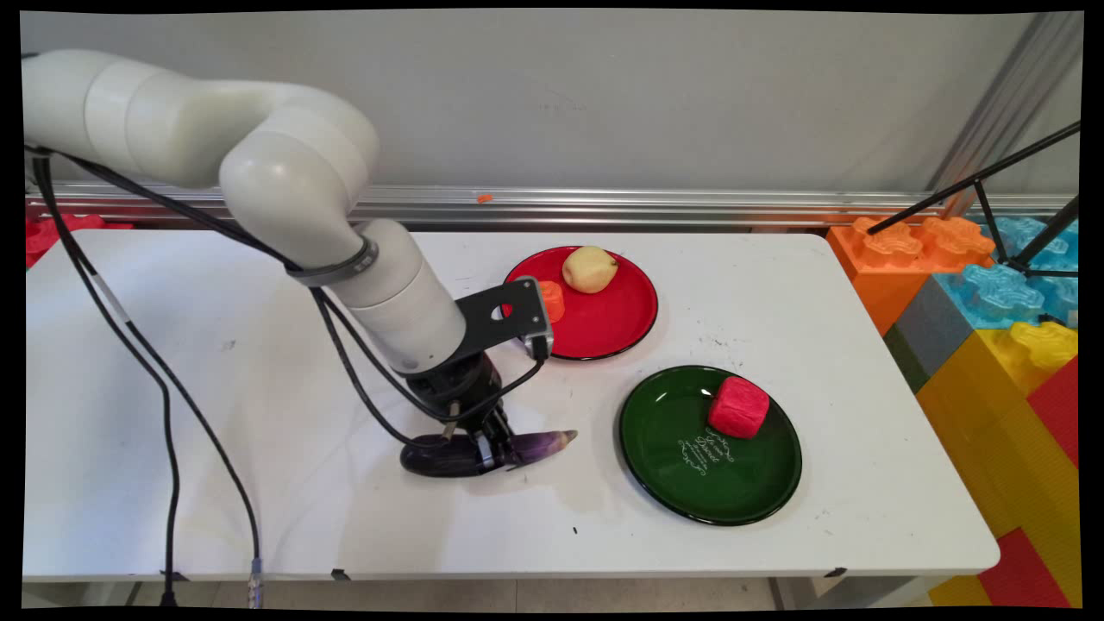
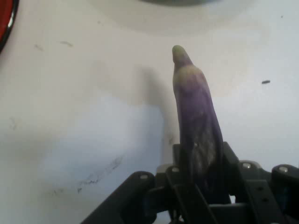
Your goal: Place the picked object on the table
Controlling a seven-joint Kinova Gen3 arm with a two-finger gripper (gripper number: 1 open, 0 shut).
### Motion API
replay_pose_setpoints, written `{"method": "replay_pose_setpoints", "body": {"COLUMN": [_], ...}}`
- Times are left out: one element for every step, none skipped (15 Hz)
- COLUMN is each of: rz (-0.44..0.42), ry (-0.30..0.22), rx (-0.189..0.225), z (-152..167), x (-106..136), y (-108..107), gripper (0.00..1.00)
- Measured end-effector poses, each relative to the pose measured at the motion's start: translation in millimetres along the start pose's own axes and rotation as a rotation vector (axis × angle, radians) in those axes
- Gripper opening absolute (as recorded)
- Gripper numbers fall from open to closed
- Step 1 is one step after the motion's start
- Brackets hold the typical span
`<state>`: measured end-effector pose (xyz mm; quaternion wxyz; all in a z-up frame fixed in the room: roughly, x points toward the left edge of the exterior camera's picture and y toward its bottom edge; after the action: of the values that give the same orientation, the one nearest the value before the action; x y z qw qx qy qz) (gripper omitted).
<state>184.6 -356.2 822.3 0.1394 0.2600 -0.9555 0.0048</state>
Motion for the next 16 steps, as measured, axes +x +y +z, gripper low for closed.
{"method": "replay_pose_setpoints", "body": {"rz": [0.003, 0.005, 0.006, 0.007, 0.008, 0.008, 0.01, 0.011, 0.011, 0.011, 0.012, 0.013, 0.012, 0.013, 0.013, 0.013], "ry": [-0.003, -0.005, -0.006, -0.007, -0.007, -0.007, -0.005, -0.002, 0.0, 0.001, 0.004, 0.006, 0.008, 0.009, 0.011, 0.013], "rx": [-0.001, -0.002, -0.003, -0.003, -0.004, -0.004, -0.006, -0.007, -0.008, -0.008, -0.009, -0.01, -0.01, -0.011, -0.012, -0.013], "z": [3, 6, 8, 10, 12, 14, 17, 19, 20, 21, 23, 25, 26, 27, 28, 29], "x": [-4, -7, -10, -12, -14, -16, -17, -18, -19, -19, -20, -21, -21, -22, -22, -23], "y": [-1, -2, -2, -3, -4, -4, -5, -5, -5, -6, -6, -6, -6, -6, -6, -6], "gripper": [0.0, 0.0, 0.0, 0.0, 0.0, 0.0, 0.0, 0.0, 0.0, 0.0, 0.0, 0.0, 0.0, 0.0, 0.0, 0.0]}}
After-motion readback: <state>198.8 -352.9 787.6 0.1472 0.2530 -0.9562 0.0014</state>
